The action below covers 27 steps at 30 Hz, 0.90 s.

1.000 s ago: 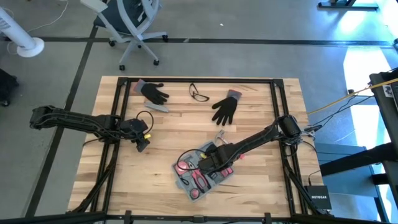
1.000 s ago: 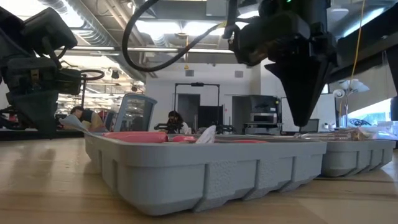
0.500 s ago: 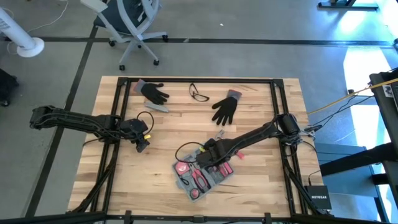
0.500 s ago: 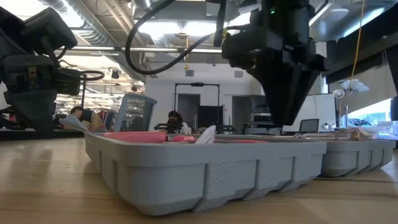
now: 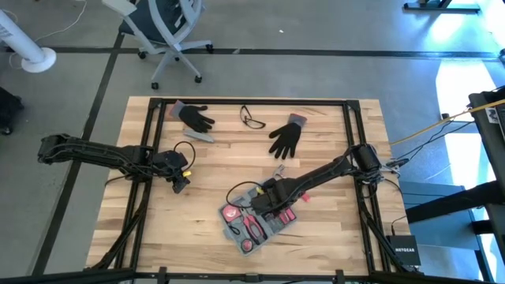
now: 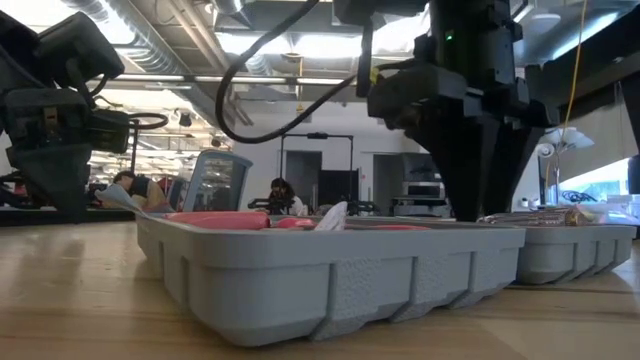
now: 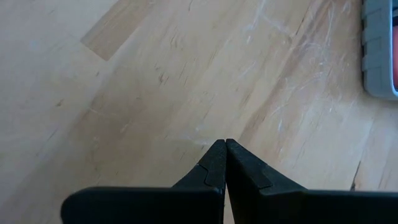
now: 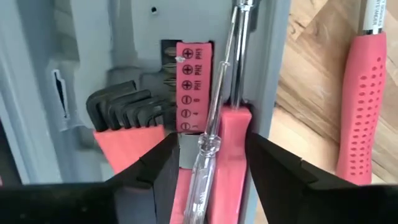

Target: Prefit tool cases

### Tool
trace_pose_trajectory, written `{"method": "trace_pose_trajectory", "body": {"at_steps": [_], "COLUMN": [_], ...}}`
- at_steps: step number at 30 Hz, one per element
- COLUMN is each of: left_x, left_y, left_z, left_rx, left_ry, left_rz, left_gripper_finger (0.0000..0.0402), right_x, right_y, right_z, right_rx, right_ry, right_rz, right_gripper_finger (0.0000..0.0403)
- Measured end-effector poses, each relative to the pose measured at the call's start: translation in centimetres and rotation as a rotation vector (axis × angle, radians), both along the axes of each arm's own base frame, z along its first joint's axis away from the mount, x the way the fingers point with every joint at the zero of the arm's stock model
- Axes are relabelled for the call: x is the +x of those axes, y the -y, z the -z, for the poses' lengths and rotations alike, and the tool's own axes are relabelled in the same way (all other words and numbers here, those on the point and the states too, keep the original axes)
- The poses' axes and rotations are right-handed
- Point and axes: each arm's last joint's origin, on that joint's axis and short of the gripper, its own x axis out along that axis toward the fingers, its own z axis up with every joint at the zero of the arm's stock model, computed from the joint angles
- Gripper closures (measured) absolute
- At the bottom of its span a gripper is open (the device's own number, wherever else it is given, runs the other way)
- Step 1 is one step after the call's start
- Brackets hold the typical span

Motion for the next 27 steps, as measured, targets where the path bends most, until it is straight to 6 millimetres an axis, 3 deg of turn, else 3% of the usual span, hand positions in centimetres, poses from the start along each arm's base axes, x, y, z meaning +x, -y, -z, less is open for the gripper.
{"method": "trace_pose_trajectory", "body": {"at_steps": [4, 13, 19, 27], "left_x": [0.0, 0.0, 0.0, 0.0], "left_y": [0.0, 0.0, 0.0, 0.0], "left_z": [0.0, 0.0, 0.0, 0.0], "left_rx": [0.001, 0.011, 0.013, 0.013], "left_ry": [0.0, 0.002, 0.002, 0.002], "left_rz": [0.001, 0.015, 0.017, 0.018], "left_gripper_finger": [0.0401, 0.0401, 0.0401, 0.0402], "right_x": [0.0, 0.2, 0.2, 0.6], "right_y": [0.0, 0.0, 0.2, 0.2], "right_z": [0.0, 0.9, 0.9, -0.5], "right_rx": [-0.015, -0.026, -0.031, -0.053], "right_ry": [0.006, -0.02, -0.021, -0.031], "right_rz": [-0.001, -0.009, 0.007, -0.005], "right_gripper_finger": [0.0237, 0.0341, 0.0349, 0.035]}}
